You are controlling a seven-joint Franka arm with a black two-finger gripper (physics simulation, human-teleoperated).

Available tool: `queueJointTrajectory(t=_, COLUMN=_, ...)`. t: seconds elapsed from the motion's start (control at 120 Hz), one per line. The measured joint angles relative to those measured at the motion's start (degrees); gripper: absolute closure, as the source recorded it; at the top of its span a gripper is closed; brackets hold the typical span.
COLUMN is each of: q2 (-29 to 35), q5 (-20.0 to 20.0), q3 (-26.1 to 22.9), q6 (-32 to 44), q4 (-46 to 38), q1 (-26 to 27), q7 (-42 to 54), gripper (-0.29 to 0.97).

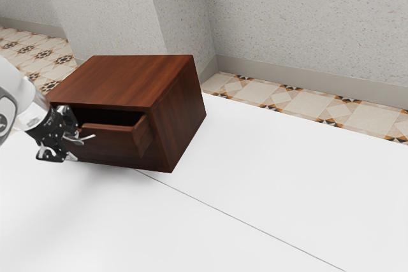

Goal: Pull the drawer handle with one arm to open the drawer

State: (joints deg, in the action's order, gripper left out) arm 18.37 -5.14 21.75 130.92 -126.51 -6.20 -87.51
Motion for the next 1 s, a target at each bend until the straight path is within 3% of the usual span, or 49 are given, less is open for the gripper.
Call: queueJointTrajectory(t=1.0, q2=7.8, q5=-0.6, q3=0.2, q6=-0.1, q4=-6.7, q1=-0.7, q7=-0.2, gripper=0.46)
